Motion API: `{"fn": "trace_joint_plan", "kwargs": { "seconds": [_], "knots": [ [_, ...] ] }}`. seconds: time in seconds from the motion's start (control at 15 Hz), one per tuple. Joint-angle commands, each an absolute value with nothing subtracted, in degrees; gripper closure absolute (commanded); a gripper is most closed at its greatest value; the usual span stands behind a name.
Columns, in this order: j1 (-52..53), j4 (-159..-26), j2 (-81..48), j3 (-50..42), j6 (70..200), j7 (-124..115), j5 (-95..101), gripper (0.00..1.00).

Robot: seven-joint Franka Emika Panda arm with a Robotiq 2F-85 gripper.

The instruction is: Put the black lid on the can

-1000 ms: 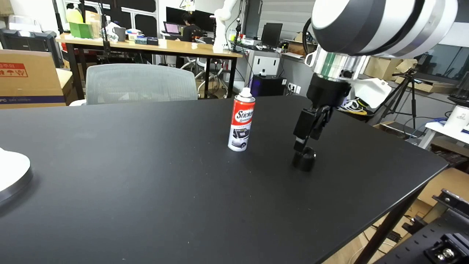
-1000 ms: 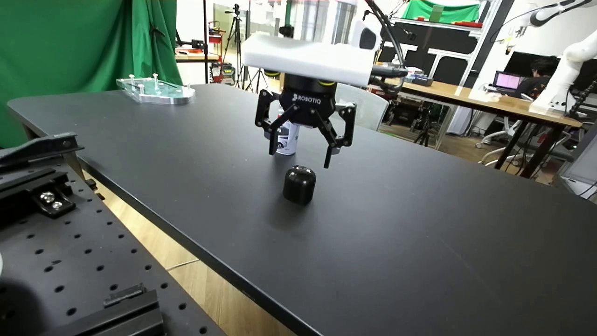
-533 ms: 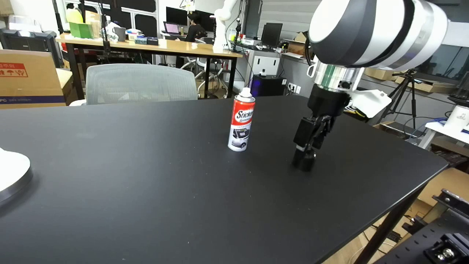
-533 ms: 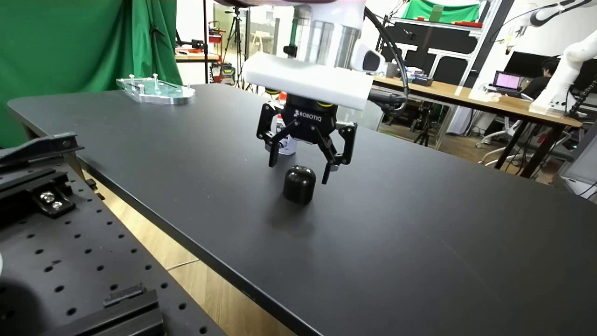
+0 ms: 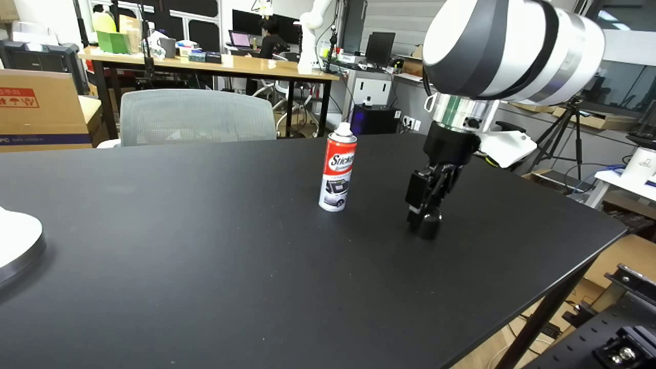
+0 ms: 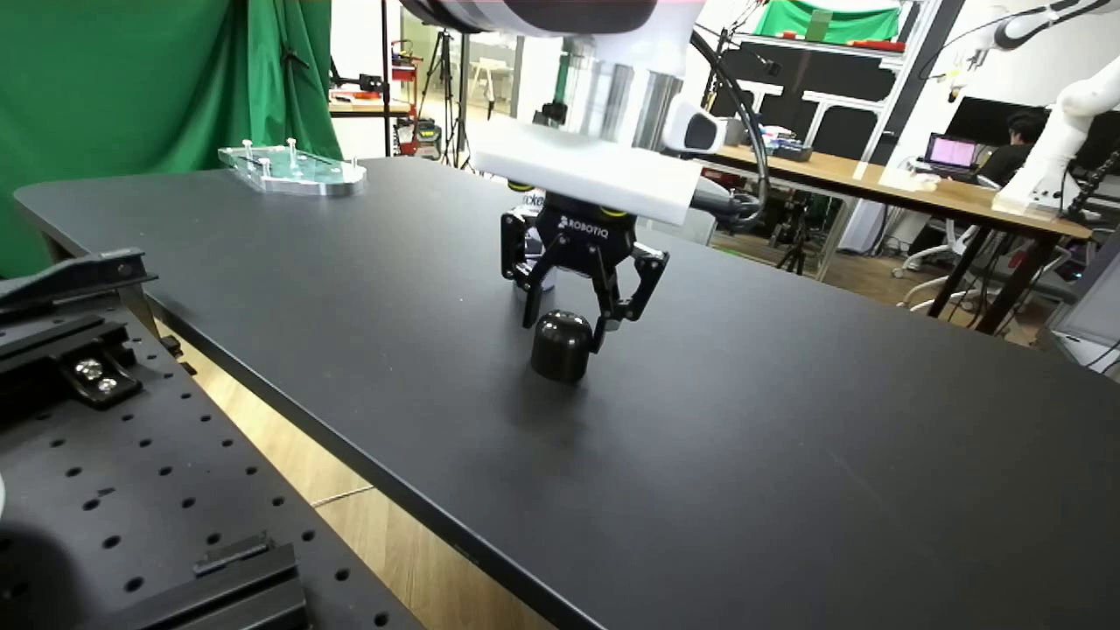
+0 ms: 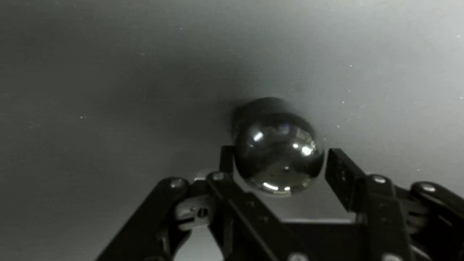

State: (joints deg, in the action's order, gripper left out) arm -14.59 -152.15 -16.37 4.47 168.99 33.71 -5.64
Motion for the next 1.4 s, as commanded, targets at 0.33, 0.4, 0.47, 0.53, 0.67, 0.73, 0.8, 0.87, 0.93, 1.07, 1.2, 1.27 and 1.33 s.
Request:
{"fn": "trace_joint_plan", "kwargs": {
  "seconds": [0.33,0.4,0.47,0.53,0.67,0.73,0.8,0.87,0.93,1.07,1.2,1.27,1.33],
  "knots": [
    [-17.87,-151.2,-13.88,7.29,165.19,32.83,-6.23,0.68],
    [-17.91,-151.26,-12.46,7.64,163.78,32.84,-6.59,0.68],
    [-18.28,-151.26,-10.63,8.58,162.15,33.55,-7.66,0.68],
    [-17.96,-151.11,-9.11,8.76,160.55,33.92,-8.45,0.68],
    [-16.11,-150.69,-5.5,7.96,157.61,34.06,-9.87,0.68],
    [-14.75,-150.51,-3.6,6.94,156.2,33.46,-9.68,0.68],
    [-13.41,-150.18,-1.68,5.9,154.8,32.64,-8.96,0.68],
    [-12.13,-149.67,0.08,4.83,153.34,31.84,-8.19,0.68],
    [-10.86,-148.88,1.71,3.89,151.72,31.1,-7.33,0.68],
    [-8.51,-146.78,4.21,2.37,148.22,29.85,-5.9,0.68],
    [-6.18,-143.85,5.66,1.61,144.33,28.64,-5.08,0.68],
    [-5.16,-142.48,5.88,1.35,142.85,28.17,-4.7,0.68],
    [-3.95,-141.18,6.39,1.43,141.04,27.61,-4.8,0.68]
  ]
}}
